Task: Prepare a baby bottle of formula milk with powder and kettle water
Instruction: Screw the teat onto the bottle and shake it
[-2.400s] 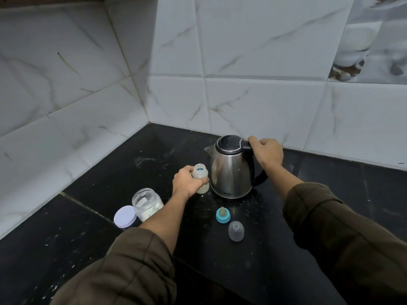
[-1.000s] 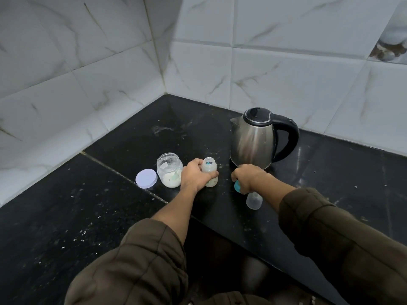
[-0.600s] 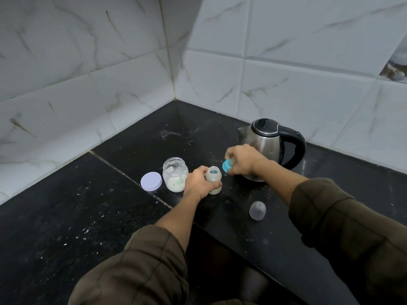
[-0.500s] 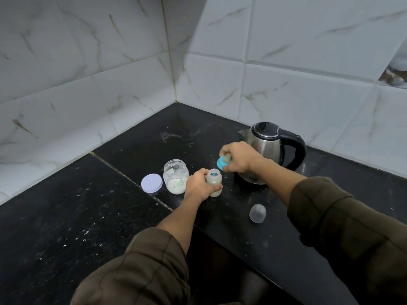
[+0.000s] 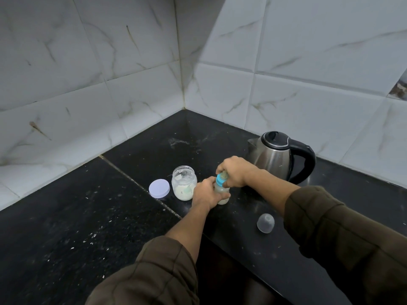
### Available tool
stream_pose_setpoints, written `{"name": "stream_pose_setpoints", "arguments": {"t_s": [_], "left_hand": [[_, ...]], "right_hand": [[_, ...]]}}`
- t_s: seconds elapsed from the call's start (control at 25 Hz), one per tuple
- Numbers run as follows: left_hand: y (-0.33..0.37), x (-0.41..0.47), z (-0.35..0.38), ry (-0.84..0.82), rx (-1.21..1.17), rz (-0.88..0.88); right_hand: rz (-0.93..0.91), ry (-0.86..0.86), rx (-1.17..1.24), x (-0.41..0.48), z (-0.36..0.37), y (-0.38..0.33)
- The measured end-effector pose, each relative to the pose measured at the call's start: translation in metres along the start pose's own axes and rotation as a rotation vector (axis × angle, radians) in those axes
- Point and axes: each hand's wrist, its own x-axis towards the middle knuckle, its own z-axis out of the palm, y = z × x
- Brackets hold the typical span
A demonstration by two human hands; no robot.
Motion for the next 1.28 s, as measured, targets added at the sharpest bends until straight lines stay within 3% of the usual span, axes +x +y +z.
{"name": "stream_pose_setpoints", "arguments": {"t_s": [0.56,0.76,1.04,1.28], "left_hand": [[0.001,0.0,-0.006,-0.011,0.062,0.021],[0.002,0.0,-0.006,0.008,0.079,0.033],[0.001,0.001,-0.007,-0.011,0.06,0.016],[0.001,-0.002,-0.006,0.021,0.021,0.002]], "right_hand": [[0.195,0.062,0.038,0.003,0.006,-0.007],[0.236,0.098,-0.08,-0.001,0.009,-0.009],[0.087,-0.11,0.025,0.004,-0.003,-0.003],[0.251,0.029,-0.128,0.0,0.003,-0.008]]}}
